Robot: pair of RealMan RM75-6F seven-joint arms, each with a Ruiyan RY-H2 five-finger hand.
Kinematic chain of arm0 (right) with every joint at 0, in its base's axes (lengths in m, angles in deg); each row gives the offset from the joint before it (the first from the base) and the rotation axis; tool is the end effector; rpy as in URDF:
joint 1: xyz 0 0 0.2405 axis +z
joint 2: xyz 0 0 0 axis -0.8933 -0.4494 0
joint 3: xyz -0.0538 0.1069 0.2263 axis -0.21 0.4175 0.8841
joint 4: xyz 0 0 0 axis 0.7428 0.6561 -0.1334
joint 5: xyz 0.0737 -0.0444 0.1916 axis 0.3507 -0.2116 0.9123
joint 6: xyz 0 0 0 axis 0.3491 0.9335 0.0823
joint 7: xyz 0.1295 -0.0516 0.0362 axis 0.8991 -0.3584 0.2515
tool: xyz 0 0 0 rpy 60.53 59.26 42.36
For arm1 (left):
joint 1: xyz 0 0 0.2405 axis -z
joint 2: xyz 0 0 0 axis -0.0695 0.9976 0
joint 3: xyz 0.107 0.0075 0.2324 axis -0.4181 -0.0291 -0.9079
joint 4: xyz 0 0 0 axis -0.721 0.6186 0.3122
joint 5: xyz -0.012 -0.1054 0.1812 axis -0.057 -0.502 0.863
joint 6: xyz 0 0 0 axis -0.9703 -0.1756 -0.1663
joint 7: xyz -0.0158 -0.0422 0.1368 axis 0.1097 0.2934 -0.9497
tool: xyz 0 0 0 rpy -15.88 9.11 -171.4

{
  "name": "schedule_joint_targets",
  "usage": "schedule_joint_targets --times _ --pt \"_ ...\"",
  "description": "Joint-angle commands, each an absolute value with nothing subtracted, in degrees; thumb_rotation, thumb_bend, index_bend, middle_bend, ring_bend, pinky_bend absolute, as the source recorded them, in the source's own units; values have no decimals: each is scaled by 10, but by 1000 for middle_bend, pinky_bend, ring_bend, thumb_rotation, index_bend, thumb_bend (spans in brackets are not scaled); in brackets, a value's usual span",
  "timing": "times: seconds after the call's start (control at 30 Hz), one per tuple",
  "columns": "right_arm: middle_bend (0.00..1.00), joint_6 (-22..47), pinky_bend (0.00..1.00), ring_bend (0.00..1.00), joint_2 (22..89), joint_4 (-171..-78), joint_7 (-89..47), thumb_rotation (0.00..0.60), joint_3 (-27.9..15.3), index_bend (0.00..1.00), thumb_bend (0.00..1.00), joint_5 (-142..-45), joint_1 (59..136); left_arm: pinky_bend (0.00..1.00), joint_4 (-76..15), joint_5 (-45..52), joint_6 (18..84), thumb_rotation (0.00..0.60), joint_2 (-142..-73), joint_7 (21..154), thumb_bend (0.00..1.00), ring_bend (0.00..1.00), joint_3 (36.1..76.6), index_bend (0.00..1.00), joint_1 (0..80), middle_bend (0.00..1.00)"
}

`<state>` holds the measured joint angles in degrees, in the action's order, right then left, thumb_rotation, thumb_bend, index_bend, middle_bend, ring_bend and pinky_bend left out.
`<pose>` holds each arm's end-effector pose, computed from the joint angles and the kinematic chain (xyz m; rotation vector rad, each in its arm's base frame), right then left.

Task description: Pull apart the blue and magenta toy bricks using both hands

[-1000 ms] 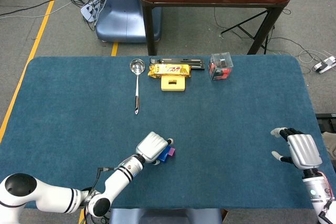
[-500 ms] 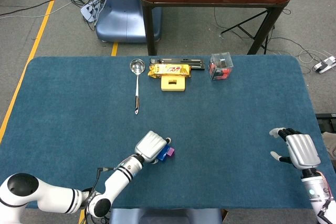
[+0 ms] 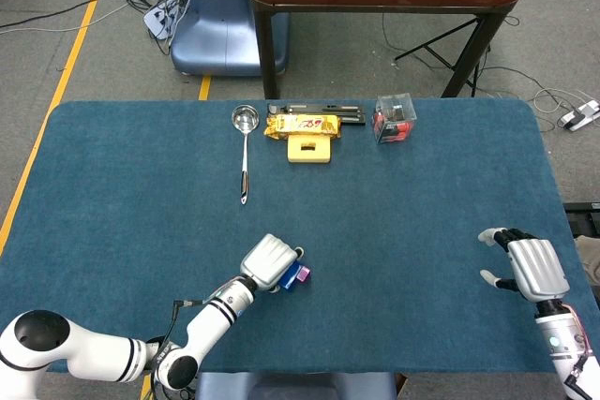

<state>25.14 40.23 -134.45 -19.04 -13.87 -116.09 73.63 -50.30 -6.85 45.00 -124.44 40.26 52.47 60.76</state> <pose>-0.3234 -0.2125 0.1316 1.4982 -0.9528 0.8701 -0.0516 0.2908 -0.0901 -2.2127 -0.6227 -0.7801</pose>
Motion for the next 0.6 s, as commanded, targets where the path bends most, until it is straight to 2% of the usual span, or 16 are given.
schedule_joint_targets --times 0.03,0.4,0.6 --pt "449 252 548 401 402 -1345 -189 600 -137 409 83 -1161 738 1000 -508 -67 452 600 -1241 408 0 1000 527 587 605 1000" --pt "463 250 555 416 396 -1360 -176 600 -124 416 83 -1173 756 1000 -560 -94 457 600 -1203 446 0 1000 550 623 591 1000" --pt "525 266 663 490 399 -1365 -164 600 -111 417 84 -1202 776 1000 -597 -139 458 600 -1171 469 0 1000 575 626 587 1000"
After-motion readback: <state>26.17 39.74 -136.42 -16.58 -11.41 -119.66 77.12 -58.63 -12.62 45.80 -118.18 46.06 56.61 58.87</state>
